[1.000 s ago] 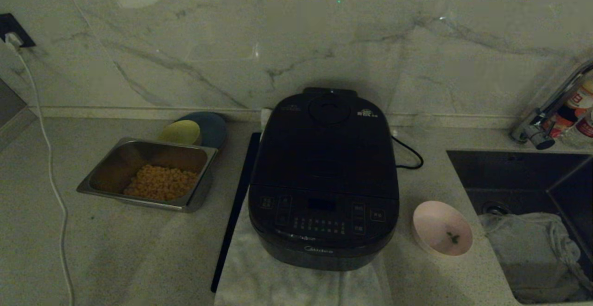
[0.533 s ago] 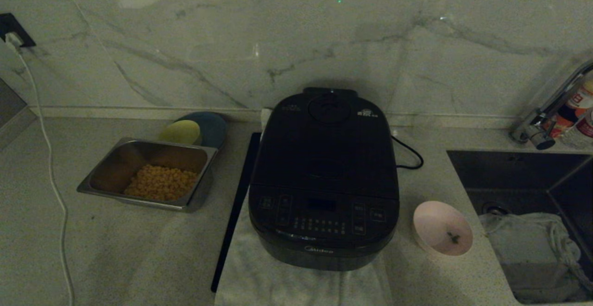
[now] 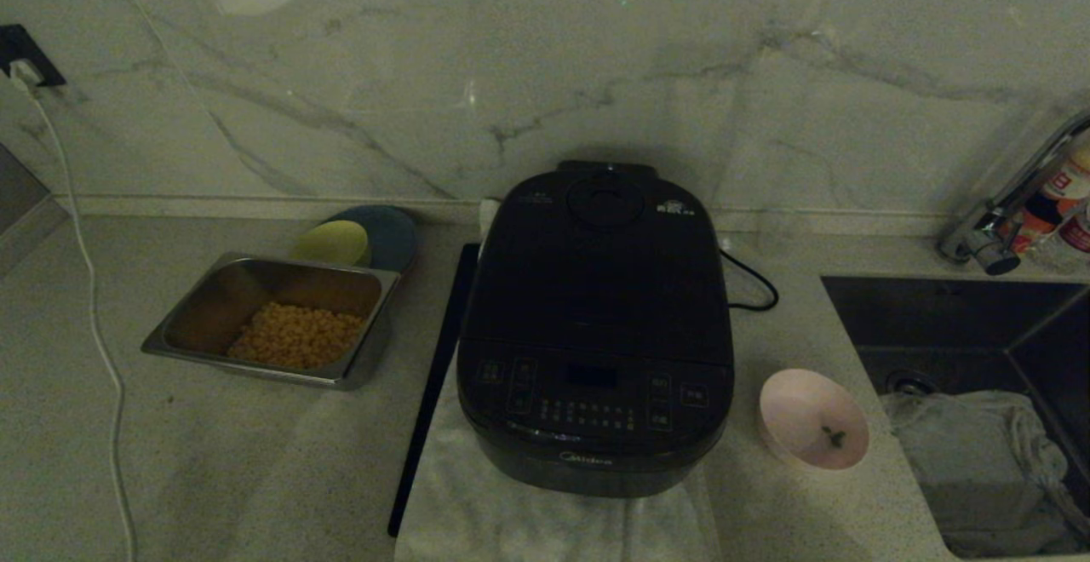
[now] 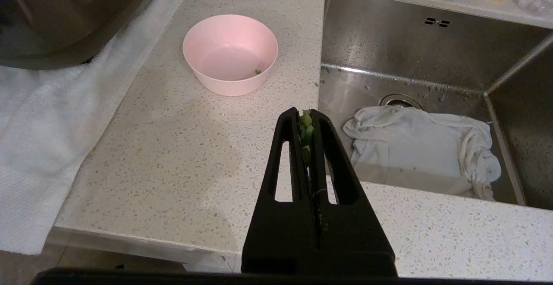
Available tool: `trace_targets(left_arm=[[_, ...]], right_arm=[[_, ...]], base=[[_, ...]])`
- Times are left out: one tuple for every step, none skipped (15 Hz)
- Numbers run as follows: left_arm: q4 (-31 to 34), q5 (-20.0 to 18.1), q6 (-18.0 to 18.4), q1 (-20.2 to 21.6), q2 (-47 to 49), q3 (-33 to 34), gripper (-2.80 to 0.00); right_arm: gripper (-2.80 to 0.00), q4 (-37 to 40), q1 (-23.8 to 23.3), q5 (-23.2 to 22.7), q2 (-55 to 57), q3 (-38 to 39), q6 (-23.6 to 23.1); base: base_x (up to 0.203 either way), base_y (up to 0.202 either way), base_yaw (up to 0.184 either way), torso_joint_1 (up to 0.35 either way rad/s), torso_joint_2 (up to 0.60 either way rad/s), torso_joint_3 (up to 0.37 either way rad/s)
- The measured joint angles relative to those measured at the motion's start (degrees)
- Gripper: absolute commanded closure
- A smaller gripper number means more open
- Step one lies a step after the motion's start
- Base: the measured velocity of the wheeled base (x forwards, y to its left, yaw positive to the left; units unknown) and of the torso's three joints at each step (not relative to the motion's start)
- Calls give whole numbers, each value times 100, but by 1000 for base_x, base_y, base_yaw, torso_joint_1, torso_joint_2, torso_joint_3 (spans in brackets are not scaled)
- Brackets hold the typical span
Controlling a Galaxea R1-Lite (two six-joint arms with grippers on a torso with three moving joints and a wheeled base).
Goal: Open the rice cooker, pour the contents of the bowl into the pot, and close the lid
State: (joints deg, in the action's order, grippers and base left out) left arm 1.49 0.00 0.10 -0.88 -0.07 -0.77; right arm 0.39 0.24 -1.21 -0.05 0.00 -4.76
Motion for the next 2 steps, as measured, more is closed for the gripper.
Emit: trace_targets(left_arm=[[0,0,-2,0,0,0,0],[0,0,-2,0,0,0,0]], right_arm=[[0,4,0,2,0,0,5],[0,3,0,0,0,0,13]], base=[[0,0,0,0,0,0],[0,0,0,0,0,0]])
